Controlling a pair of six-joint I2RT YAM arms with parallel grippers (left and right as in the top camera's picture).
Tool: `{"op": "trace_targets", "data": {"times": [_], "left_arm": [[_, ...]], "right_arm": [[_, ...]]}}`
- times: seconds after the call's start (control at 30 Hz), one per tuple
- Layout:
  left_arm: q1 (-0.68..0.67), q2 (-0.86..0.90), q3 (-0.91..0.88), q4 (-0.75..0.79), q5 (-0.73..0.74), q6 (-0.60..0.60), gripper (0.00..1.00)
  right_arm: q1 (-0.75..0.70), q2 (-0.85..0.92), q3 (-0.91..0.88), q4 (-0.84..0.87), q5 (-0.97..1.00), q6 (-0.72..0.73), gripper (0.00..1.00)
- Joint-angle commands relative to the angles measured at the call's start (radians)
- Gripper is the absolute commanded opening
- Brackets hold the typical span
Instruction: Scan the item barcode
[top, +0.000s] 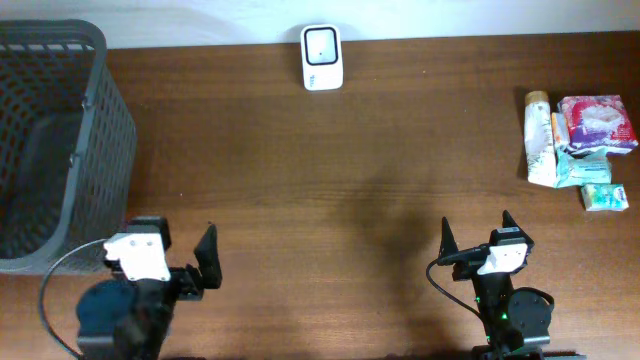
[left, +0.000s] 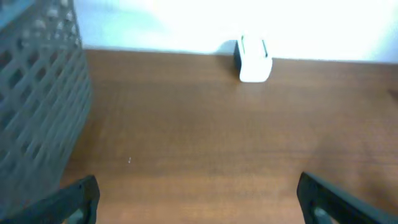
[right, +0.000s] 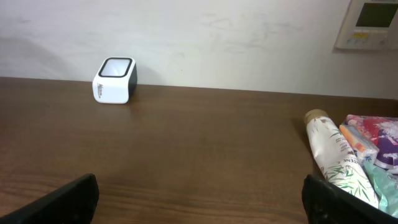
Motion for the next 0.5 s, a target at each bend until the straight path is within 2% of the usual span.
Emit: {"op": "trace_targets", "data": {"times": [0.0,0.23,0.47], "left_arm": [[0.007,-0.102,-0.138,0.086,0.045,0.051,0.99],[0.051,-0.230,-0.281,0.125,0.045,0.051,0.99],[0.051,-0.265,-0.382,0.333,0.046,0.052,0.99]], "right_arm": [[-0.005,-0.008,-0.009,-0.002,0.011,0.001,0.99],[-0.005,-0.008,-0.009,-0.002,0.011,0.001,0.99],[-0.005,-0.008,-0.009,-0.002,0.011,0.001,0.99]]}}
